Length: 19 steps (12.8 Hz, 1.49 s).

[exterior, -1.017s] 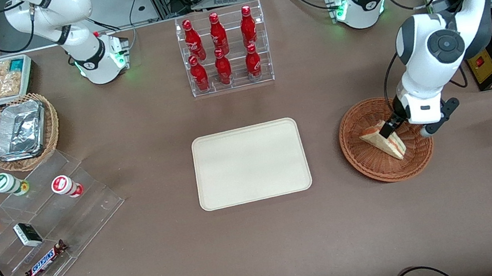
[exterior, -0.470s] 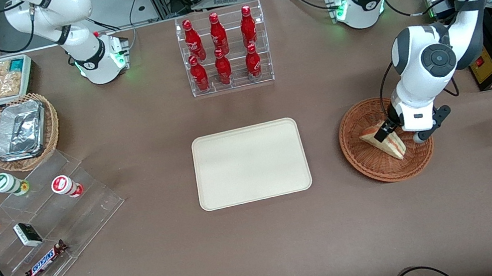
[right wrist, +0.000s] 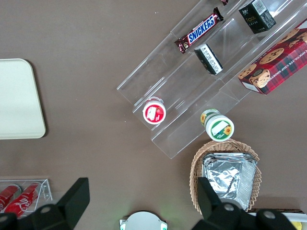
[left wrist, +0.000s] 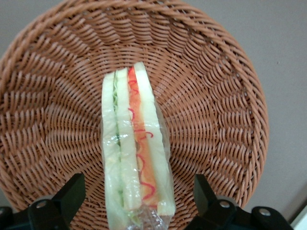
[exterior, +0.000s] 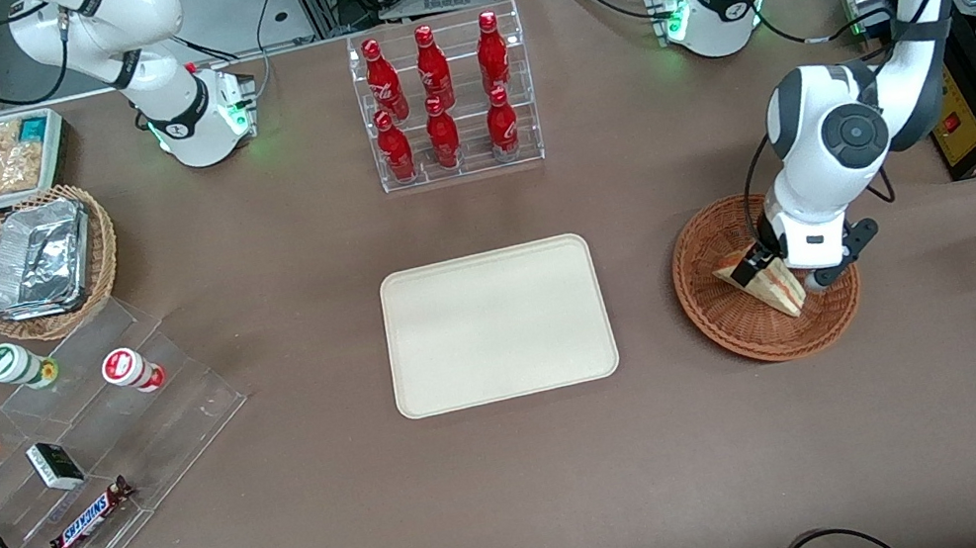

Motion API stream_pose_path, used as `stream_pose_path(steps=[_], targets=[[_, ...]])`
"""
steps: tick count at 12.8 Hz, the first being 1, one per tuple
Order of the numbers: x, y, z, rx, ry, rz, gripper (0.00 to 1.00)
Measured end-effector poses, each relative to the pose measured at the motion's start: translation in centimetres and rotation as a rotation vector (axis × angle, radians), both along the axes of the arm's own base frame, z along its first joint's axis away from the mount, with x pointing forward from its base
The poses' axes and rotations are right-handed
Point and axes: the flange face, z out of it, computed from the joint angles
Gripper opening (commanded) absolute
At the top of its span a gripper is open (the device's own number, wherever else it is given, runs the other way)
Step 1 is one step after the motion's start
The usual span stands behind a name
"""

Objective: Place sandwich from basket to tray
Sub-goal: 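Close the left gripper on the sandwich wrapper's edge, then lift the sandwich and carry it toward the cream tray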

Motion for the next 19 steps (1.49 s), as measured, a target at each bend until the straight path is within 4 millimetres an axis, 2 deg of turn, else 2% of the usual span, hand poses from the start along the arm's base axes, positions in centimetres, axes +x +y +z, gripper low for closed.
stream_pose_path(steps=[1, 2, 3, 4, 5, 9, 11, 12, 13, 14, 16, 17, 18, 19], targets=[[-0.1, -0.1, -0.3, 0.000, 0.005, -0.002, 1.00], [-0.1, -0.1, -0.5, -0.001, 0.008, -0.002, 0.90], [-0.1, -0.1, -0.7, -0.001, 0.010, -0.001, 0.64], [-0.1, -0.1, -0.8, 0.001, 0.011, -0.004, 0.25], [-0.1, -0.1, -0.9, 0.006, 0.011, -0.010, 0.00], [0.1, 0.1, -0.8, 0.014, 0.004, -0.017, 0.00], [1.0, 0.1, 0.7, 0.014, -0.028, -0.017, 0.00], [1.7, 0.1, 2.5, 0.017, -0.041, -0.015, 0.00], [2.6, 0.1, 5.1, 0.027, -0.040, -0.012, 0.00], [3.6, -0.1, 8.6, 0.039, -0.035, -0.010, 0.00], [5.8, -1.3, 17.1, 0.053, -0.057, -0.018, 0.00], [6.3, -2.8, 20.7, 0.051, -0.078, -0.036, 0.00], [6.5, -4.9, 23.4, 0.044, -0.101, -0.065, 0.00], [6.3, -7.6, 25.2, 0.036, -0.118, -0.102, 0.00]])
